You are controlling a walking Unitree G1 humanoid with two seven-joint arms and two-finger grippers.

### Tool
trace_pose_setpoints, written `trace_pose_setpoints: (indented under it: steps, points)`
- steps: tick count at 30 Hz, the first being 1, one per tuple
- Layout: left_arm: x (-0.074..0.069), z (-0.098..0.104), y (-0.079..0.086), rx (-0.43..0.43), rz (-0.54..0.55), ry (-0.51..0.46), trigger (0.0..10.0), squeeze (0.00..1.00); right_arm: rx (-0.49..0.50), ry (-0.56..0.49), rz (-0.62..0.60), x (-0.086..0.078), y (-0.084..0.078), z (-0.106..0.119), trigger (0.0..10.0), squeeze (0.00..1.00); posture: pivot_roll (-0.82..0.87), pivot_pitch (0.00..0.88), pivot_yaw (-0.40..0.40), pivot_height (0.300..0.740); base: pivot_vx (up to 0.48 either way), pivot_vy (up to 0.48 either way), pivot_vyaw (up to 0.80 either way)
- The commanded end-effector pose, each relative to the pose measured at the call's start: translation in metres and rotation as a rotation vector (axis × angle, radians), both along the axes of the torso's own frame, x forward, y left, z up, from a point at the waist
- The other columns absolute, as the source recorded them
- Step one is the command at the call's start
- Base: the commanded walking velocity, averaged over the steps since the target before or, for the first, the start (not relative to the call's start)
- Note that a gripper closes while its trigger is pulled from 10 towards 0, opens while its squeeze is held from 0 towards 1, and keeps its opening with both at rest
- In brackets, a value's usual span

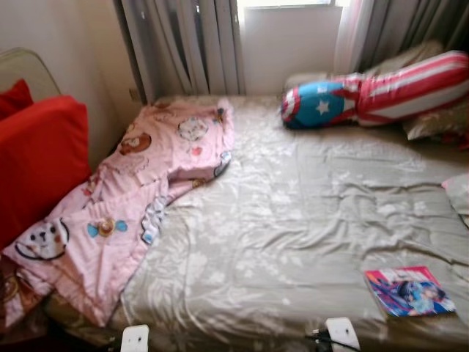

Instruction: Clean up the room

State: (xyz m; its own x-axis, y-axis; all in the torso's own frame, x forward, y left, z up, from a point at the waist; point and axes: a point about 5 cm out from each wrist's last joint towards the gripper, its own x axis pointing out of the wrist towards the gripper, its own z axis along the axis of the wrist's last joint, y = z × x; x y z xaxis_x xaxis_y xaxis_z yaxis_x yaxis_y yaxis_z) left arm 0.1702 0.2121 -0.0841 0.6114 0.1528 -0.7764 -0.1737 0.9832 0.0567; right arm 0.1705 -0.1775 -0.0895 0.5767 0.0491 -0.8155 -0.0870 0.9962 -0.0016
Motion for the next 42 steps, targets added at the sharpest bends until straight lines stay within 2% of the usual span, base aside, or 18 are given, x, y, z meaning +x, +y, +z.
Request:
trace_pose_setpoints:
  steps: [1, 42]
  points:
    - [-0.0066, -0.0023, 0.0045, 0.015, 0.001, 0.026, 10.0, 0.0, 0.015, -0.017, 0.004, 0.0042, 0.0055, 0.0016, 10.0, 0.0, -0.1, 0.0, 0.029, 0.74, 0.0, 0.36, 0.0]
    - [-0.006, -0.0019, 0.0053, 0.017, 0.005, 0.023, 10.0, 0.0, 0.009, -0.02, 0.018, 0.0051, 0.0071, 0.0019, 10.0, 0.0, -0.08, 0.002, 0.02, 0.74, 0.0, 0.361, 0.0]
